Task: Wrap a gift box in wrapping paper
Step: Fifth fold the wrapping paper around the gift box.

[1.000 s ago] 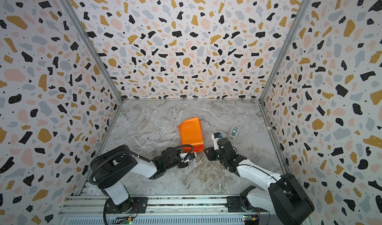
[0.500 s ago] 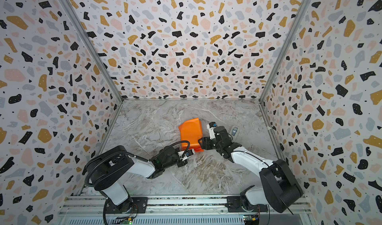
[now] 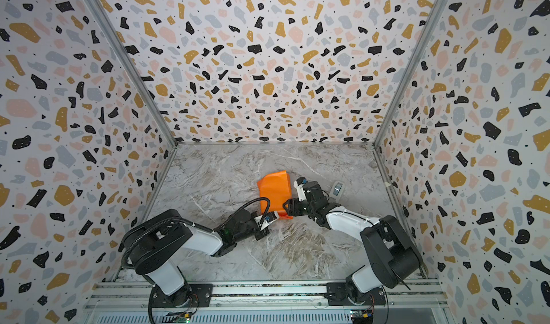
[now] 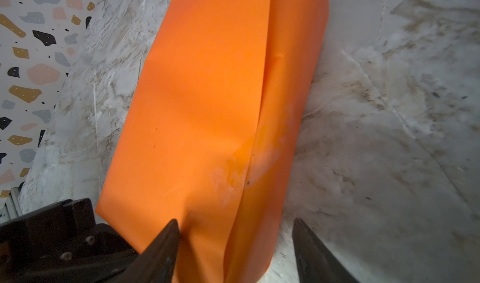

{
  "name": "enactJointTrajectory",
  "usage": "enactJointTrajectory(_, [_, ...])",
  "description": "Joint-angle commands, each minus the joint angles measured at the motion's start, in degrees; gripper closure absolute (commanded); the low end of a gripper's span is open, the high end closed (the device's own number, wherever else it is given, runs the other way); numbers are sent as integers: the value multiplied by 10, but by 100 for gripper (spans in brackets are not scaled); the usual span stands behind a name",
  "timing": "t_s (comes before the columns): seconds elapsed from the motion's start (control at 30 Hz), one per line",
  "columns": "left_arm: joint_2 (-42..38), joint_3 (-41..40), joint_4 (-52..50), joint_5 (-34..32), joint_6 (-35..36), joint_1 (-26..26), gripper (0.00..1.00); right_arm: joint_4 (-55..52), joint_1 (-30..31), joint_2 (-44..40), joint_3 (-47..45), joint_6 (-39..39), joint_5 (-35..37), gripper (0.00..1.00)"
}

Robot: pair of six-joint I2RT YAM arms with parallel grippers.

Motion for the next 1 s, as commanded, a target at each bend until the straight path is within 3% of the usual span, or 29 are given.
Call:
enactJointTrajectory(0.0, [-11,7,44,2,-18,4,100,-23,-2,-1,-21,-8,18,33])
enactJointTrajectory(0.97, [-15,55,-10,-19,-39,4,100,-46,-2,-42,-4,-68,-6,32])
